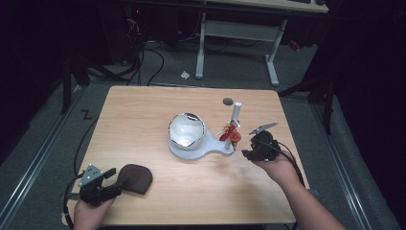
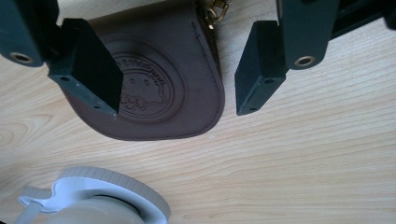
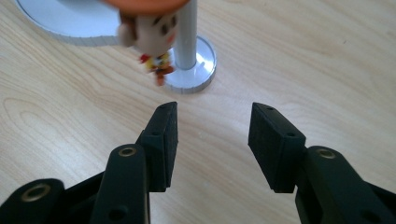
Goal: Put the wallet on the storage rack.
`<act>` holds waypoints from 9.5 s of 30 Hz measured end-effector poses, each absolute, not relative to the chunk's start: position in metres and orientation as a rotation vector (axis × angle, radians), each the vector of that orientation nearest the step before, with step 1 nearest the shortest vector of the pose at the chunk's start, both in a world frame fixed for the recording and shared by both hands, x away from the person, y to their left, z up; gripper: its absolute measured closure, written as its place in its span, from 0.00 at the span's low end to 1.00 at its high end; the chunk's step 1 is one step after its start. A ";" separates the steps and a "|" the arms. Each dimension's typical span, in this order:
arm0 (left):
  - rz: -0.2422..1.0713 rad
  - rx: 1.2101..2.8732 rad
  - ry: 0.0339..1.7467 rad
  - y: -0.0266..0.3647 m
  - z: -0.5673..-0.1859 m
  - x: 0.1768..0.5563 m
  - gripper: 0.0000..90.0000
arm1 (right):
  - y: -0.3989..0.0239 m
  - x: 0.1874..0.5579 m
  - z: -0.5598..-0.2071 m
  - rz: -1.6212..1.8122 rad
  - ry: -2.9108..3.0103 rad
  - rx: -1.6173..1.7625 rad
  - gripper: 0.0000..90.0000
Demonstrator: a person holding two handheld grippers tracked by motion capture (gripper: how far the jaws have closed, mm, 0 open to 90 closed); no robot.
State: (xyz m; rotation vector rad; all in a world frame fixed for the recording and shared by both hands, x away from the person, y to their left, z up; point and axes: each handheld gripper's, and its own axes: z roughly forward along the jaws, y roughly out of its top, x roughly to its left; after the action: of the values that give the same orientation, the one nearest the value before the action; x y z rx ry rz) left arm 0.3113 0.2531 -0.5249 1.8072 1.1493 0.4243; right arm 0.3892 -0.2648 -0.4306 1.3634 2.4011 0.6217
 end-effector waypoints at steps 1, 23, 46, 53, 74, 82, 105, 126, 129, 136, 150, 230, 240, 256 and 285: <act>0.424 1.806 1.152 0.254 -0.525 0.312 0.36 | -0.265 0.385 -0.433 0.625 2.390 1.331 0.58; 0.370 1.775 1.224 0.262 -0.531 0.319 0.34 | -0.288 0.312 -0.509 0.876 2.165 1.302 0.59; 0.334 1.776 1.239 0.255 -0.521 0.336 0.41 | -0.312 0.286 -0.511 1.090 2.085 1.242 0.58; 0.184 1.721 1.300 0.262 -0.532 0.338 0.57 | -0.308 0.287 -0.514 1.074 2.107 1.231 0.58; 0.183 1.667 1.287 0.265 -0.532 0.330 0.88 | -0.303 0.287 -0.515 1.057 2.112 1.238 0.59; 0.276 1.661 1.191 0.257 -0.516 0.319 0.91 | -0.305 0.287 -0.515 1.060 2.109 1.236 0.59; 0.454 1.642 1.020 0.234 -0.487 0.297 0.93 | -0.308 0.286 -0.515 1.067 2.097 1.255 0.59; 0.496 1.679 0.970 0.199 -0.467 0.309 0.94 | -0.311 0.285 -0.514 1.089 2.093 1.248 0.59; 0.504 1.677 0.960 0.194 -0.461 0.313 0.93 | -0.312 0.285 -0.513 1.092 2.090 1.251 0.59; 0.515 1.663 0.936 0.183 -0.448 0.321 0.93 | -0.313 0.284 -0.512 1.090 2.085 1.253 0.59; 0.516 1.678 0.881 0.158 -0.429 0.337 0.93 | -0.312 0.283 -0.511 1.091 2.092 1.236 0.59; 0.669 1.792 1.051 0.073 -0.450 0.444 0.67 | -0.314 0.286 -0.515 1.121 2.118 1.224 0.60; 0.641 1.748 1.037 0.078 -0.445 0.436 0.54 | -0.315 0.286 -0.515 1.123 2.117 1.225 0.60; 0.603 1.745 1.040 0.094 -0.439 0.417 0.51 | -0.314 0.287 -0.516 1.124 2.118 1.227 0.60; 0.390 1.818 1.064 0.158 -0.487 0.360 0.47 | -0.312 0.286 -0.516 1.106 2.126 1.221 0.60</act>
State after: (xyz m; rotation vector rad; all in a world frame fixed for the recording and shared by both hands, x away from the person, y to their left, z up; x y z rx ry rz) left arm 0.3600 0.1581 -0.4869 1.8176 1.0638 0.3904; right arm 0.2860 -0.3118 -0.5161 1.2206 2.1263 1.1055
